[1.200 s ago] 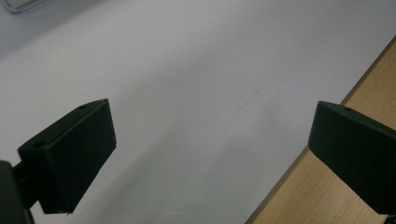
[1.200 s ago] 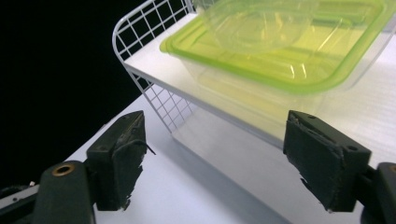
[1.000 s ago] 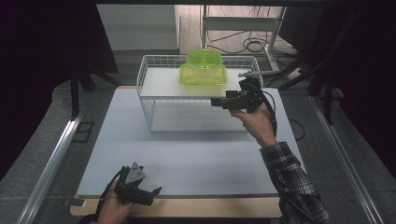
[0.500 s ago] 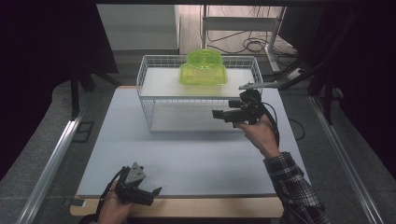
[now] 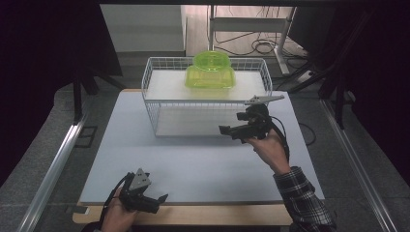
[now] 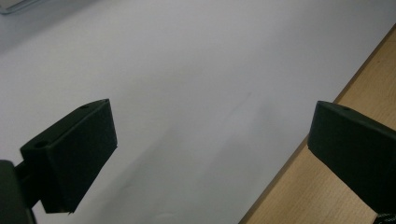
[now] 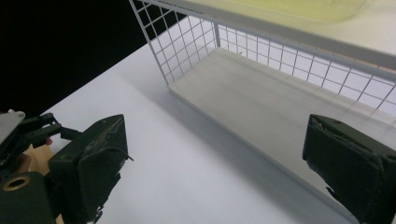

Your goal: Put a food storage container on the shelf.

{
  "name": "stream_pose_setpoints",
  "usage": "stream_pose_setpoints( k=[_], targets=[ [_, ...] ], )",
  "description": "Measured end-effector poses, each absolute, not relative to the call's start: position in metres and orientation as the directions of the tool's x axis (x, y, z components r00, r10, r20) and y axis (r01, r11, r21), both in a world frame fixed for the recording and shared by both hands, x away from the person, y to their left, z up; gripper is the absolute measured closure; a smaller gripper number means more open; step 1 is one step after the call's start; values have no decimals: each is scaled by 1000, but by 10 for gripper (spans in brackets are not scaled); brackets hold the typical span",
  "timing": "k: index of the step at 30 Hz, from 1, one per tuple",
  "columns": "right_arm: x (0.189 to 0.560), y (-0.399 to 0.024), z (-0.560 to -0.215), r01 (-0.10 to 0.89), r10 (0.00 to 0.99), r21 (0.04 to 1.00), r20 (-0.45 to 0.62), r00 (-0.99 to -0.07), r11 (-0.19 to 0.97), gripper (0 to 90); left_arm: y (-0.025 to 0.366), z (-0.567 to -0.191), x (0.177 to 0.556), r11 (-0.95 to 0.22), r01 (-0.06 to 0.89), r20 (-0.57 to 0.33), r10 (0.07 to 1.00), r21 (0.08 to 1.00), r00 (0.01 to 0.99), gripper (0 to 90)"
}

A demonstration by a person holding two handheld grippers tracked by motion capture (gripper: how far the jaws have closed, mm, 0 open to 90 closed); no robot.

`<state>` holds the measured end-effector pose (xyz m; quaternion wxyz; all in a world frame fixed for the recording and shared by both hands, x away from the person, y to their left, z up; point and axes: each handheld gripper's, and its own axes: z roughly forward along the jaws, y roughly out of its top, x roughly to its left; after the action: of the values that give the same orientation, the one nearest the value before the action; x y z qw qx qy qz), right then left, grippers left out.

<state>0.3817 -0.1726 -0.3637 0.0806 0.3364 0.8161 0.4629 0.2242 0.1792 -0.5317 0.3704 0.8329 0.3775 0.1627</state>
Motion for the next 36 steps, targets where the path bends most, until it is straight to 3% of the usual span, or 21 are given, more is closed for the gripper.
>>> stream_pose_setpoints(
  k=[36],
  targets=[
    [344,-190,-435,473,632,789,143,-761,391,47,178,-533,224,-456,507,10,750,732,661,7]
  ],
)
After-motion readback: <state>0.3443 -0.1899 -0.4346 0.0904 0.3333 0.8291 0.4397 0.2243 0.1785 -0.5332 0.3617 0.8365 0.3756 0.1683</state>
